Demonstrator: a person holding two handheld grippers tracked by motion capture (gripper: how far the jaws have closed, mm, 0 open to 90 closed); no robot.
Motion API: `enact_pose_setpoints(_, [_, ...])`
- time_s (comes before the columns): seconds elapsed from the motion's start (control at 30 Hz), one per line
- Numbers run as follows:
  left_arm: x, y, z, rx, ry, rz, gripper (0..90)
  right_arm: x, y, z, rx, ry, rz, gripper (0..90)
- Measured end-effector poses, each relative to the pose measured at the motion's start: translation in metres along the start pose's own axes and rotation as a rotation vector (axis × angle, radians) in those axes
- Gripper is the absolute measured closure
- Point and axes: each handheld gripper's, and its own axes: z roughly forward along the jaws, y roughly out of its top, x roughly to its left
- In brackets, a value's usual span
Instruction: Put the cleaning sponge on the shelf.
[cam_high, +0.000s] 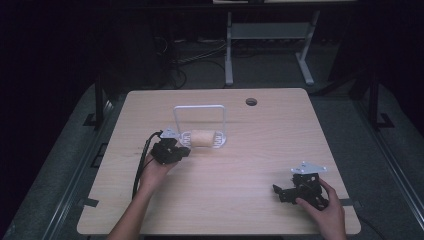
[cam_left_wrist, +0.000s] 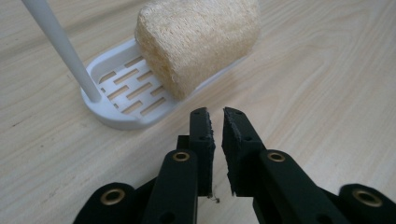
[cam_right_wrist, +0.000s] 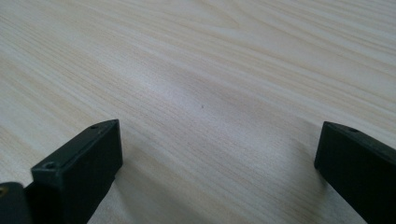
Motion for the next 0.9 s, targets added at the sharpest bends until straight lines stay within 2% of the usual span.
enact_pose_setpoints(0.23, [-0.001, -0.001, -0.005, -0.005, 0.016, 0.005, 68.2, 0.0, 0.0, 0.0, 0.0, 0.0, 0.0, 0.7])
enact_pose_setpoints(0.43, [-0.004, -0.005, -0.007, 0.012, 0.03, 0.016, 44.2, 0.0, 0.0, 0.0, 0.0, 0.0, 0.0, 0.7])
enact_pose_setpoints(0.6, [-0.005, -0.009, -0.011, 0.015, 0.046, 0.026, 29.0, 0.0, 0.0, 0.0, 0.0, 0.0, 0.0, 0.7])
enact_pose_setpoints(0.77, [-0.005, -0.015, -0.017, 0.02, 0.063, 0.028, 20.8, 0.0, 0.0, 0.0, 0.0, 0.0, 0.0, 0.7])
enact_pose_setpoints(0.9, [-0.005, -0.022, -0.023, 0.01, 0.072, 0.022, 19.4, 0.0, 0.0, 0.0, 0.0, 0.0, 0.0, 0.7])
